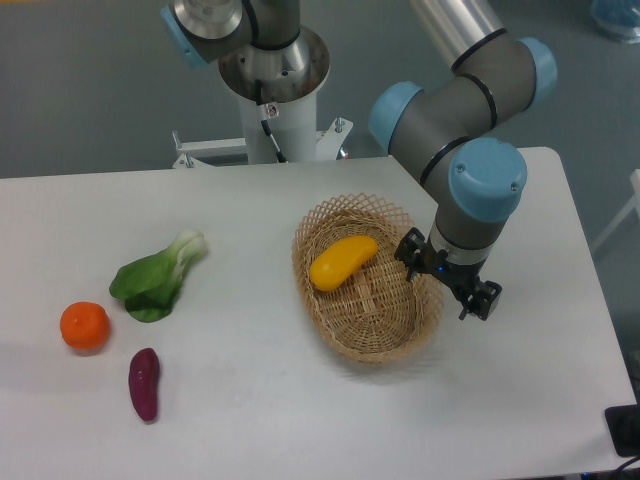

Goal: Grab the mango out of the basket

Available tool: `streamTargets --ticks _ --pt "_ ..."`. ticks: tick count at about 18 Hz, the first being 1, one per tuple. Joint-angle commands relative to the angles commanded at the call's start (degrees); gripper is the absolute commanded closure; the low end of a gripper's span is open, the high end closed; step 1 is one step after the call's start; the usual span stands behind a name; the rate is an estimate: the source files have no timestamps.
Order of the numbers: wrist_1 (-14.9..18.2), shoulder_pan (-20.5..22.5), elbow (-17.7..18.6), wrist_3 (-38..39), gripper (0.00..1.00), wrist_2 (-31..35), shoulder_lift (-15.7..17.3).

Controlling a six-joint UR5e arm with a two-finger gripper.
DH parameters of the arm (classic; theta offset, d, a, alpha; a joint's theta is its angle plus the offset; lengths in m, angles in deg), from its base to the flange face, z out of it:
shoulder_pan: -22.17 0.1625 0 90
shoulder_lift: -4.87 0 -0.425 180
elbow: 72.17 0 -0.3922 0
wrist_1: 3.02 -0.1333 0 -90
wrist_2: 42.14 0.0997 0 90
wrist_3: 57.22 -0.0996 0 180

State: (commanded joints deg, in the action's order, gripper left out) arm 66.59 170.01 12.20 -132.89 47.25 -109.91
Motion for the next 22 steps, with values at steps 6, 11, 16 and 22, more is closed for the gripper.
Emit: streamTargets --ticks 6,11,16,22 --pt "0.1 -0.1 0.0 0.0 0.00 -0.1 0.0" --pt "0.2 0.2 1.0 0.0 0.00 -0.1 0.5" --pt "0.2 1.1 5.1 0.1 0.00 -0.6 2.5" --pt "0.0 0.2 11.0 0.1 0.00 -0.7 5.4"
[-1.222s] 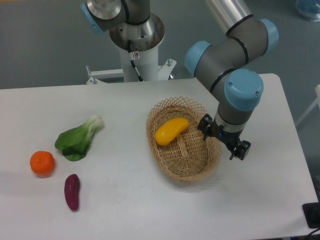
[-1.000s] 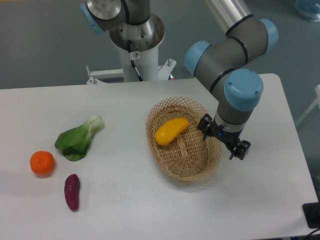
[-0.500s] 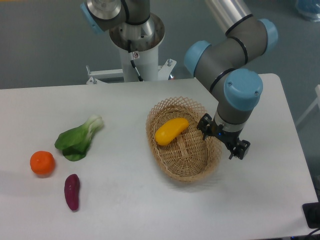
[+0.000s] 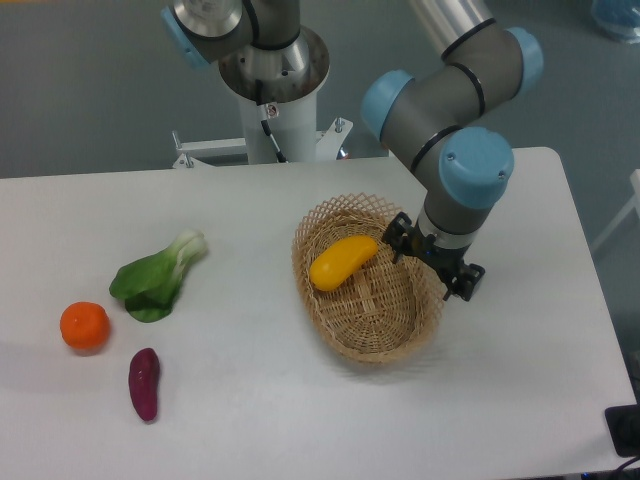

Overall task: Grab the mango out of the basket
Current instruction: 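Move the gripper over the yellow mango and lower it into the basket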

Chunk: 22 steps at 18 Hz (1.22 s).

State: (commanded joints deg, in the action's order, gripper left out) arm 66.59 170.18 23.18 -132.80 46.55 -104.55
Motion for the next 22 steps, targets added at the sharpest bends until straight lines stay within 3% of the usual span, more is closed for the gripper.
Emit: streamTargets --ticks 5,8,14,22 --pt "-0.1 -1.2 2.9 0.2 0.00 0.1 1.0" --pt "-0.7 -2.7 6.5 0.3 0.00 0.1 2.6" --pt "-8.8 -6.3 14.0 0.7 0.00 0.3 3.4" --pt "-9.3 -7.7 14.4 0.9 0.00 0.7 2.8"
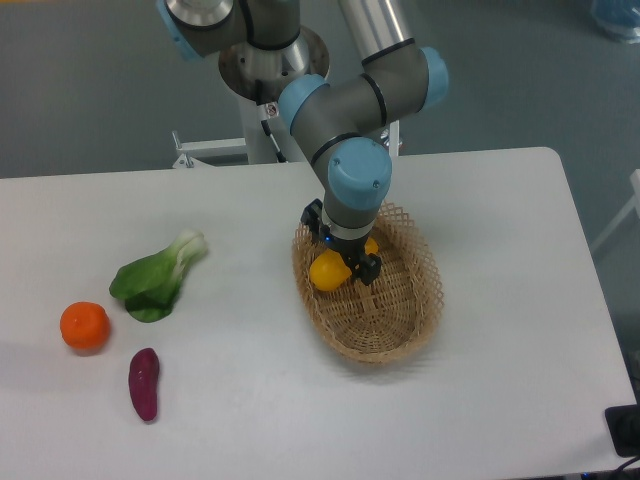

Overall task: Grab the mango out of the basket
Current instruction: 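Move the gripper over the yellow mango and lower it into the basket, then close the gripper around the yellow mango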

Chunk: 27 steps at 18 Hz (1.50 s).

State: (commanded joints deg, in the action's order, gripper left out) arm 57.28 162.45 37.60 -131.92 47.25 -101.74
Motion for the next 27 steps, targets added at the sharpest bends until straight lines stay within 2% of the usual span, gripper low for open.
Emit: streamTargets --ticks 5,9,13,15,17,19,27 --pt "-1.8 -0.3 0.1 0.1 0.00 0.1 -1.0" --pt "-4.4 -0.7 1.2 1.6 0.18 1.8 -1.5" --pt "-6.7 -2.5 1.4 4.6 0.24 5.1 -2.6" --pt "-6.8 -2.5 1.4 4.8 0.35 5.3 -2.7" --pt "-6.8 -2.5 1.2 4.8 0.51 5.4 -2.5" --pt "-6.7 -2.4 0.7 4.8 0.61 5.4 -2.3" --pt "-5.6 0.2 -3.3 3.9 0.62 5.3 -1.7"
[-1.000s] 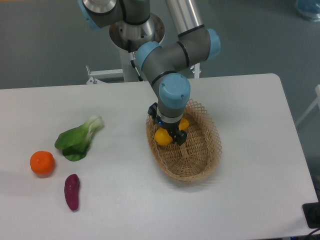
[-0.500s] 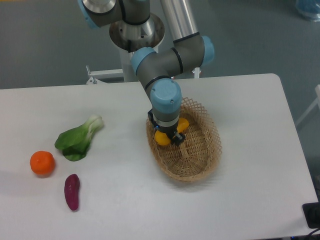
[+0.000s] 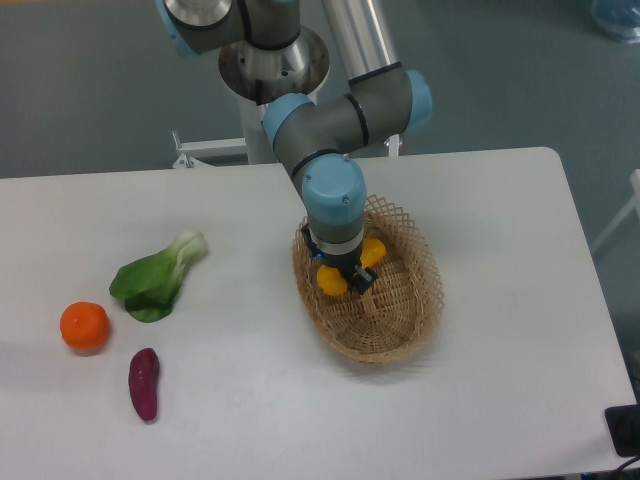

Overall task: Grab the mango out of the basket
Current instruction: 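Close the gripper around the yellow mango, then lift the mango up and carry it out past the basket rim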

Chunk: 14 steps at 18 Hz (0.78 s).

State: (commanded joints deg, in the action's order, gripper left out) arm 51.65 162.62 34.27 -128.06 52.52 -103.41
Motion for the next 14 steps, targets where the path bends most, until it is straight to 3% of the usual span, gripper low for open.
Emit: streamTargets --ticks 2,9,14 --pt "0.8 0.9 -1.2 -1.4 0.61 -0.2 0.1" --pt "8.7 4.0 -7.6 -1.8 0.59 -2.8 0.2" --pt "9.1 5.5 -11.0 -1.9 0.59 -3.3 -0.3"
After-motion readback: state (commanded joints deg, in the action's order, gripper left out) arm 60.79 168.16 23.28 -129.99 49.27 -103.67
